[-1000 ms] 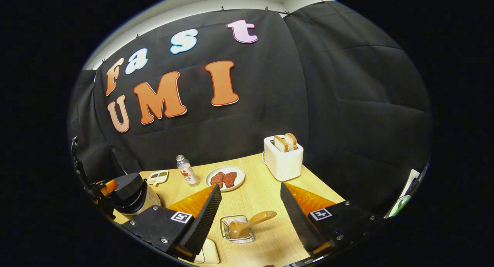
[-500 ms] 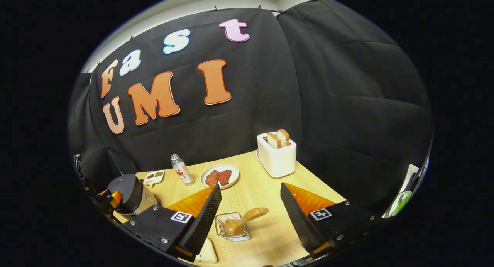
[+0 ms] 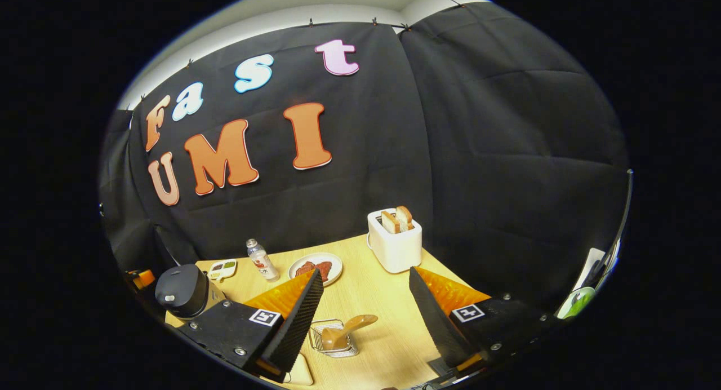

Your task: Close the left gripper, press the button to open the rice cooker; take a wooden spoon from the chopstick holder with the right hand, scoop a spoonful of rice and pour it into the rice cooker, then put the wooden spoon back into the chopstick holder.

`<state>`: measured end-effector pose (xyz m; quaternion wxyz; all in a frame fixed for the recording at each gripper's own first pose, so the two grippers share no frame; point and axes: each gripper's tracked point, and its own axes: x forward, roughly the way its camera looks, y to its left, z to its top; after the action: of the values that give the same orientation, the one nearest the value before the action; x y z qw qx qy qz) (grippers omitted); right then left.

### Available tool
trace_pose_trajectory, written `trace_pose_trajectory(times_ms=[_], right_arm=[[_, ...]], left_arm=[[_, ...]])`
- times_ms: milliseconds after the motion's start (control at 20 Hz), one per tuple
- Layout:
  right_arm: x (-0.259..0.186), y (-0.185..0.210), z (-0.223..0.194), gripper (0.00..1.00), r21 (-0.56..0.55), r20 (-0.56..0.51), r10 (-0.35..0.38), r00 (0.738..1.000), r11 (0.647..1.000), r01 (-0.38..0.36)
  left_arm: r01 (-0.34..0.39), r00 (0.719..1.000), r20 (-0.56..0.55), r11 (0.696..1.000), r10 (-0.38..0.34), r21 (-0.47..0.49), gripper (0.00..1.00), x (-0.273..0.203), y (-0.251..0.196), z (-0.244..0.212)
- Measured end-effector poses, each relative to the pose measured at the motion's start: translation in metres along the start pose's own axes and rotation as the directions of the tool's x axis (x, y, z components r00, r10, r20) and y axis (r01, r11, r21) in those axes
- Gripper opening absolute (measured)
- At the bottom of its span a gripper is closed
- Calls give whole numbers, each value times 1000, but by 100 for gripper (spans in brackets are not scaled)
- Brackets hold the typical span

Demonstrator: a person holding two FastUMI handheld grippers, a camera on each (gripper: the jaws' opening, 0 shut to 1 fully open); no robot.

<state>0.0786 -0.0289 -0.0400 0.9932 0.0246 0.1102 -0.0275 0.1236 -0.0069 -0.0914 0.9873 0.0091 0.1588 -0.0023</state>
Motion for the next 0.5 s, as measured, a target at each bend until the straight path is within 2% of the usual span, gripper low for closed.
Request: trace_pose_trajectory(times_ms=[200, 300, 400, 450, 500], right_arm=[[-16, -3, 43, 95, -62, 81, 2, 997, 998, 3], [-24, -4, 65, 95, -101, 130, 5, 992, 995, 8], [-31, -1, 83, 95, -123, 169, 17, 985, 992, 4], [-36, 1, 91, 95, -129, 186, 26, 982, 992, -2], [-40, 3, 97, 95, -132, 199, 36, 979, 991, -10]], left_arm=[[13, 997, 76, 1000, -13, 3, 100, -45, 10, 74], [11, 991, 136, 999, -16, 39, 95, -69, 16, 115], [25, 981, 192, 999, -30, 32, 95, -89, 16, 149], [37, 976, 212, 999, -40, 16, 100, -100, 15, 159], [48, 972, 229, 999, -47, 4, 100, -108, 13, 168]])
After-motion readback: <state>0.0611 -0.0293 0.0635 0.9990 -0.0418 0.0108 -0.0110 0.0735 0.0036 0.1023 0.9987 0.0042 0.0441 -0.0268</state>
